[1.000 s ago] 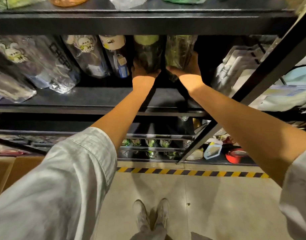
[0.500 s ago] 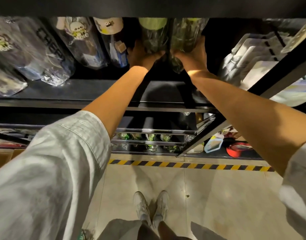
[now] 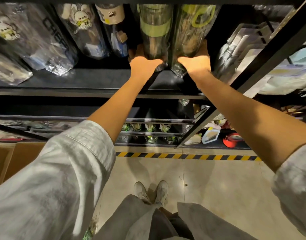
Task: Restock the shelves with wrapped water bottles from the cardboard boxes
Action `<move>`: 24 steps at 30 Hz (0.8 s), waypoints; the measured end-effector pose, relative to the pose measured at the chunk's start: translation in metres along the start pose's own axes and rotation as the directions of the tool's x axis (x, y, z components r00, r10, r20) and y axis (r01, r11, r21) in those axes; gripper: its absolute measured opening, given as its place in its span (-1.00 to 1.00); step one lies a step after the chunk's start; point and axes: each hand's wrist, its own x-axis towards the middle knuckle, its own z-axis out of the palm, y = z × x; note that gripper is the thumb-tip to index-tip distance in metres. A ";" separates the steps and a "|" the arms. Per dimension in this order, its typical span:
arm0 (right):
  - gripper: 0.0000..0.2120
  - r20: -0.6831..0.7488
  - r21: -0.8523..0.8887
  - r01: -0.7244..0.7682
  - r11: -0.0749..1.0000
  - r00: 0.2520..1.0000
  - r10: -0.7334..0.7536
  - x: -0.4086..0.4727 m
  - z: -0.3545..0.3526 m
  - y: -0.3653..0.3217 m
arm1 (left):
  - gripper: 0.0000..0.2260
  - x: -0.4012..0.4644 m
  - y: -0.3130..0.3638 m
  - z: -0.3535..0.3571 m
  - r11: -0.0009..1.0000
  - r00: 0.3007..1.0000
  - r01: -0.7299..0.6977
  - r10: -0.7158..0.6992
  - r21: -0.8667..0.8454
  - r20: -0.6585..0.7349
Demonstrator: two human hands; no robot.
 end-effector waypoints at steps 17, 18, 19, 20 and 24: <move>-0.39 0.008 0.039 0.137 0.990 0.990 -0.137 -0.044 -0.025 0.013 | -0.45 -0.053 0.003 -0.019 0.989 0.991 -0.136 0.136 -0.064 -0.008; -0.38 0.003 0.045 0.145 0.988 0.989 -0.145 -0.046 -0.025 0.011 | -0.48 -0.054 0.003 -0.017 0.987 0.988 -0.154 0.153 -0.054 -0.014; -0.38 0.002 0.044 0.150 0.988 0.989 -0.150 -0.046 -0.025 0.010 | -0.51 -0.054 0.004 -0.017 0.985 0.986 -0.165 0.164 -0.044 -0.022; -0.37 0.001 0.048 0.158 0.986 0.987 -0.158 -0.046 -0.024 0.009 | -0.54 -0.053 0.005 -0.017 0.985 0.985 -0.169 0.168 -0.035 -0.027; -0.36 0.001 0.057 0.176 0.983 0.984 -0.177 -0.045 -0.025 0.011 | -0.53 -0.045 0.008 -0.014 0.990 0.989 -0.143 0.142 -0.014 -0.030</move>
